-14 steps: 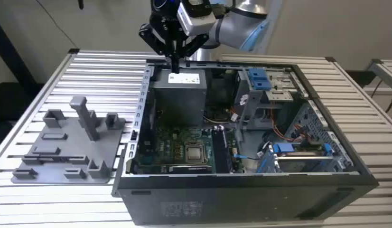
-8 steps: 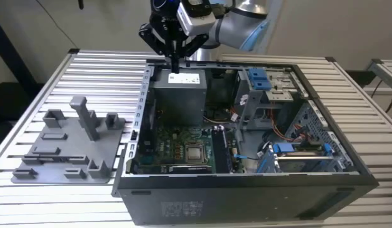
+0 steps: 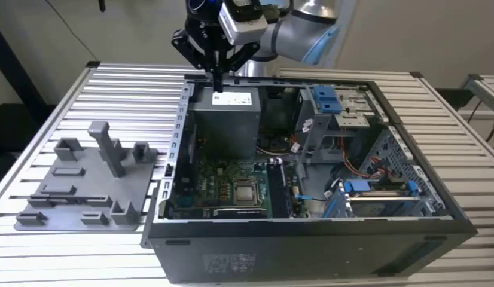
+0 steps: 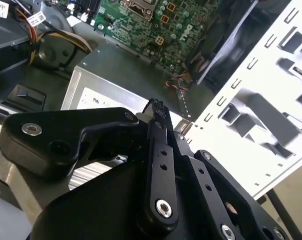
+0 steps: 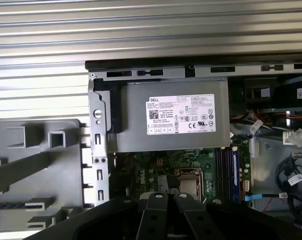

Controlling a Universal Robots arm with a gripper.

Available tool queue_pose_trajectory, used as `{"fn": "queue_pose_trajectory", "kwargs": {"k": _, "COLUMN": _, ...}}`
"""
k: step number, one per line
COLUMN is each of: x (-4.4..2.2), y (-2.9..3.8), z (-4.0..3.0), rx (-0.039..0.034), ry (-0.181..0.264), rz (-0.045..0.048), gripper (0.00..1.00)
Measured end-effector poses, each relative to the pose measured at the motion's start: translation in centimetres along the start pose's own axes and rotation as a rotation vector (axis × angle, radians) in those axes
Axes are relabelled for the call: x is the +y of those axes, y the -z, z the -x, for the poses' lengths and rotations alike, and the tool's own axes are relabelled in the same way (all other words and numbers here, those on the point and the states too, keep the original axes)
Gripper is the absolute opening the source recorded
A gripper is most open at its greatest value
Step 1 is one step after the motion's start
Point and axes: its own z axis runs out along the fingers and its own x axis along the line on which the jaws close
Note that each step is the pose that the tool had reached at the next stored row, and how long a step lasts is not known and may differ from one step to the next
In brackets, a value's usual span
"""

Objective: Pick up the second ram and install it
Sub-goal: 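Reach for the second ram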

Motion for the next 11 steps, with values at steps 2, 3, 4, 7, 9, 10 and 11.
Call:
{"fn": "queue_pose_trajectory", "kwargs": {"k": 2, "x": -0.01, "y": 0.0, "z": -0.16, "rx": 0.0, "ry": 0.0, "rz": 0.0, "gripper": 0.11}}
{"fn": "queue_pose_trajectory", "kwargs": {"k": 3, "x": -0.02, "y": 0.01, "z": -0.25, "rx": 0.0, "ry": 0.0, "rz": 0.0, "gripper": 0.11}}
{"fn": "queue_pose_trajectory", "kwargs": {"k": 4, "x": -0.02, "y": 0.01, "z": -0.35, "rx": 0.0001, "ry": 0.0, "rz": -0.0001, "gripper": 0.11}}
{"fn": "queue_pose_trajectory", "kwargs": {"k": 7, "x": -0.05, "y": 0.02, "z": -0.66, "rx": 0.0, "ry": 0.0, "rz": -0.0001, "gripper": 0.11}}
{"fn": "queue_pose_trajectory", "kwargs": {"k": 9, "x": -0.06, "y": 0.02, "z": -0.89, "rx": 0.0, "ry": 0.0, "rz": 0.0, "gripper": 0.11}}
{"fn": "queue_pose_trajectory", "kwargs": {"k": 10, "x": -0.07, "y": 0.02, "z": -1.01, "rx": 0.0, "ry": 0.0, "rz": 0.0, "gripper": 0.11}}
{"fn": "queue_pose_trajectory", "kwargs": {"k": 11, "x": -0.08, "y": 0.02, "z": -1.12, "rx": 0.0, "ry": 0.0, "rz": 0.0, "gripper": 0.11}}
